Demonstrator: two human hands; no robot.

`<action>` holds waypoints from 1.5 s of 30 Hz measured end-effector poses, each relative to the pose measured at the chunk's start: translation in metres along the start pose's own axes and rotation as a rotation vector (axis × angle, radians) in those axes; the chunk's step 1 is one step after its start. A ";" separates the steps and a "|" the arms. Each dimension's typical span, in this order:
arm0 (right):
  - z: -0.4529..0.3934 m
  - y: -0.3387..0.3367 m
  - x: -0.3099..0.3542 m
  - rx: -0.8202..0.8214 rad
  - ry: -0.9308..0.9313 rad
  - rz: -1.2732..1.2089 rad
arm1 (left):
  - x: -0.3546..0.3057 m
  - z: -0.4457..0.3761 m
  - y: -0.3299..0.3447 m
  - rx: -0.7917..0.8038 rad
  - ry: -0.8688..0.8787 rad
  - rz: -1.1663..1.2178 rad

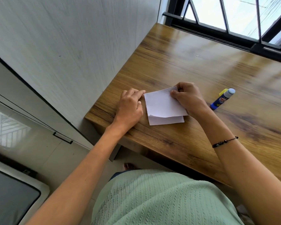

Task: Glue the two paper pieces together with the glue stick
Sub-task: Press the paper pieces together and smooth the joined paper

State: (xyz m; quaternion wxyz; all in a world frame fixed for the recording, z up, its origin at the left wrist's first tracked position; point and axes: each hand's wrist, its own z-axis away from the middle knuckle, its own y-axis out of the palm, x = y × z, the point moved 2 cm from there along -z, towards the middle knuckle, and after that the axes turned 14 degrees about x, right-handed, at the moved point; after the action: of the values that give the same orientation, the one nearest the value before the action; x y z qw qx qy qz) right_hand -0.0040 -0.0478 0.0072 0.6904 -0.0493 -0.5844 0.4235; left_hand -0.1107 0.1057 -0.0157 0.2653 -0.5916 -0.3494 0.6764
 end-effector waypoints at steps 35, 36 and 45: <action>0.041 0.018 0.012 -0.124 -0.183 0.506 | -0.023 0.004 -0.008 0.467 -0.080 -0.515; 0.041 0.028 0.019 -0.084 -0.242 0.420 | -0.021 0.005 -0.009 0.468 -0.079 -0.494; 0.033 0.080 -0.001 0.138 -0.232 0.617 | -0.019 0.005 -0.009 0.443 -0.118 -0.453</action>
State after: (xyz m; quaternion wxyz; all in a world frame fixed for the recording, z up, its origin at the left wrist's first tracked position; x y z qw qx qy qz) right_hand -0.0739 -0.0116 -0.0280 0.4603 -0.1283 -0.5865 0.6540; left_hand -0.1131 0.0965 0.0034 0.5105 -0.3866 -0.3313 0.6929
